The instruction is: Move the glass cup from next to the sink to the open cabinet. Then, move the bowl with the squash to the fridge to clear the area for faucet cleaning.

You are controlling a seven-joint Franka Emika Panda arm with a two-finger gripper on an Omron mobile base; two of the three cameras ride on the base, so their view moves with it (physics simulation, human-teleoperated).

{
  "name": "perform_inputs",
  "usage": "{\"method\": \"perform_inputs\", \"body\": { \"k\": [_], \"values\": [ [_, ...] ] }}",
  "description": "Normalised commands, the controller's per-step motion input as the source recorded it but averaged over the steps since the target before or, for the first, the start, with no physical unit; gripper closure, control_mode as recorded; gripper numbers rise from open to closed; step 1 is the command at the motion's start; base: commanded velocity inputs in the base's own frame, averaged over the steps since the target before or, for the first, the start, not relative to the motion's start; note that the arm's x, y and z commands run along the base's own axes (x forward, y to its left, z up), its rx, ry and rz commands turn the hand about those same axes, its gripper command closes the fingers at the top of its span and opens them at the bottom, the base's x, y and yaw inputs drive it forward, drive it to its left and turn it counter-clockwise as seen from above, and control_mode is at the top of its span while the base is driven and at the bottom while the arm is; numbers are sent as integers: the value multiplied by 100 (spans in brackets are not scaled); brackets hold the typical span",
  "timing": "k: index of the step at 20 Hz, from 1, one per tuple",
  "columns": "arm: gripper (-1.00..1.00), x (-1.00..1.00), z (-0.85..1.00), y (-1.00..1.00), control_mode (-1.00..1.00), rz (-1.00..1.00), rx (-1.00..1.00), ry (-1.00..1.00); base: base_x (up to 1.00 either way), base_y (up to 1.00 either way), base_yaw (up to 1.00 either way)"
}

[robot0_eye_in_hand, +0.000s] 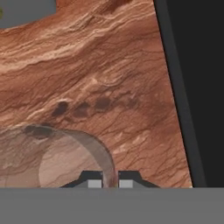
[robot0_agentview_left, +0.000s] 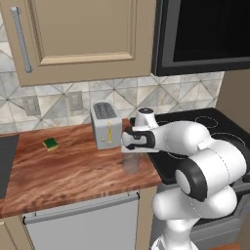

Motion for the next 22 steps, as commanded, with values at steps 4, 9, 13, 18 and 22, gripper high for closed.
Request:
{"method": "perform_inputs", "body": {
  "k": [4,9,13,18,22],
  "values": [
    [100,-17,0,0,-100,0,0,-2,0,0,0],
    [100,-40,28,0,-100,0,0,-14,0,0,0],
    [100,-60,97,0,-100,0,0,-38,0,0,0],
    [100,-57,100,0,-100,0,0,-42,0,0,0],
    [100,-77,68,0,-100,0,4,-37,0,0,0]
  ]
}}
